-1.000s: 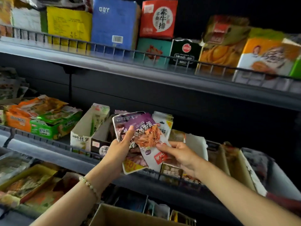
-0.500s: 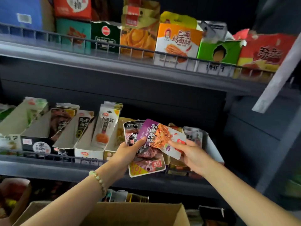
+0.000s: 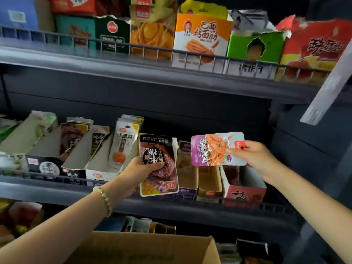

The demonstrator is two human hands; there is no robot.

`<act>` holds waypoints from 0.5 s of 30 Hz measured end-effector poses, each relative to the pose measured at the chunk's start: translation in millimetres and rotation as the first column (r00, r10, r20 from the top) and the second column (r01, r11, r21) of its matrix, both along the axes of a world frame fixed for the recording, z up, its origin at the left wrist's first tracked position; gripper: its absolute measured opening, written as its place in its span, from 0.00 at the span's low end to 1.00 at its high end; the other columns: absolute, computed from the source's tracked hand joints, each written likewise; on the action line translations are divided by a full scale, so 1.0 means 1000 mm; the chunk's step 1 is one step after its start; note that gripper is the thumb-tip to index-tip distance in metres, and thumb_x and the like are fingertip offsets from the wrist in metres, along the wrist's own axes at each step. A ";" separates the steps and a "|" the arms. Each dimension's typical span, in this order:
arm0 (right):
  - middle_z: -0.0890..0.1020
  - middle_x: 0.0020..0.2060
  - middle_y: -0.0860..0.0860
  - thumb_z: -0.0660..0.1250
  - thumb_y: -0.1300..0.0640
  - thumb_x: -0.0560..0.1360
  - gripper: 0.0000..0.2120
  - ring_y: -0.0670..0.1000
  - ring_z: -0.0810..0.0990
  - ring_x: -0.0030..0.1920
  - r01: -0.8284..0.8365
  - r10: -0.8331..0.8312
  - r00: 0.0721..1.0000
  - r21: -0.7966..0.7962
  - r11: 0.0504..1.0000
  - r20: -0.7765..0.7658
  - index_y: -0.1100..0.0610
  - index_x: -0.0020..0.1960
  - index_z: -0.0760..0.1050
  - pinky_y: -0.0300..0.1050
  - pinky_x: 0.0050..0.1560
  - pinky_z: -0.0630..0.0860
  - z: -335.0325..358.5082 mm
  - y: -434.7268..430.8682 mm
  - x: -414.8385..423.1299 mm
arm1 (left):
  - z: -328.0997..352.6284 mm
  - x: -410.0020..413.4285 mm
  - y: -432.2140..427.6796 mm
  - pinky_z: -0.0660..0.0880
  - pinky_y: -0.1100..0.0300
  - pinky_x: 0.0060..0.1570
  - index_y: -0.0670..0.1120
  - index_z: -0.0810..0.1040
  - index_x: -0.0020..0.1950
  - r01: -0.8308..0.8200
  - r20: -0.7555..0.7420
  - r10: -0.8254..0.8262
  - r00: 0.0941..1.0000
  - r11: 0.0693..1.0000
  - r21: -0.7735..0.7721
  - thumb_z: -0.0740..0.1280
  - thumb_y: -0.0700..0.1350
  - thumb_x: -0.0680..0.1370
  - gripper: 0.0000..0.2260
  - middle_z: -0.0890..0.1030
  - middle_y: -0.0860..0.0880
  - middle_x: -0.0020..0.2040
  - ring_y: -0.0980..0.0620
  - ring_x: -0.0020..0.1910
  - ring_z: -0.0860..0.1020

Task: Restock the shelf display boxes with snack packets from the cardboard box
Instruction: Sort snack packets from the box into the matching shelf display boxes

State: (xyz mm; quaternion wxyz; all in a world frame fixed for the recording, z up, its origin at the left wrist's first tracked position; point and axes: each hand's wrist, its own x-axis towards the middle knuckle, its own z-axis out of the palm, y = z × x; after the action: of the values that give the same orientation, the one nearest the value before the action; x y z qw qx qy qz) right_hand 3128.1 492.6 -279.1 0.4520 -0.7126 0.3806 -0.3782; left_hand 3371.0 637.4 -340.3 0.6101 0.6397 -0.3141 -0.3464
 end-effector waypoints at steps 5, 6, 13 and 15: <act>0.83 0.43 0.47 0.72 0.58 0.72 0.07 0.44 0.82 0.43 -0.091 0.091 0.995 -0.012 0.996 -0.041 0.50 0.47 0.76 0.37 0.39 0.77 -0.008 0.025 0.083 | 0.004 0.076 0.059 0.80 0.54 0.43 0.44 0.77 0.51 -0.220 0.081 0.220 0.972 0.976 -0.006 0.74 0.41 0.73 0.10 0.83 0.45 0.45 0.48 0.40 0.83; 0.83 0.43 0.47 0.72 0.58 0.73 0.07 0.44 0.82 0.43 -0.114 0.114 0.993 -0.017 0.993 -0.033 0.50 0.47 0.76 0.35 0.38 0.76 -0.007 0.030 0.099 | 0.005 0.092 0.074 0.81 0.56 0.40 0.44 0.78 0.50 -0.265 0.092 0.266 0.960 0.964 -0.018 0.74 0.41 0.73 0.09 0.84 0.45 0.43 0.49 0.37 0.83; 0.83 0.48 0.53 0.74 0.61 0.71 0.09 0.51 0.82 0.47 -0.259 0.259 0.965 0.013 0.966 -0.041 0.55 0.49 0.76 0.44 0.49 0.79 -0.005 0.062 0.212 | 0.012 0.175 0.170 0.78 0.58 0.37 0.42 0.78 0.54 -0.474 0.104 0.478 0.872 0.878 -0.067 0.72 0.43 0.74 0.11 0.83 0.44 0.44 0.46 0.41 0.81; 0.82 0.48 0.53 0.73 0.60 0.71 0.09 0.51 0.82 0.48 -0.289 0.288 0.956 -0.017 0.957 -0.053 0.54 0.48 0.76 0.40 0.46 0.78 -0.006 0.073 0.238 | 0.009 0.193 0.191 0.76 0.58 0.39 0.42 0.78 0.55 -0.516 0.065 0.522 0.851 0.852 -0.084 0.73 0.43 0.74 0.12 0.82 0.45 0.44 0.46 0.40 0.81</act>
State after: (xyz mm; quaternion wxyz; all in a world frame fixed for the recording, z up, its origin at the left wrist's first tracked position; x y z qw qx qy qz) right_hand 3365.8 565.7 -284.8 0.4838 -0.7753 0.2789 -0.2950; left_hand 3564.3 828.4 -331.6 0.6869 0.6953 -0.1663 -0.1309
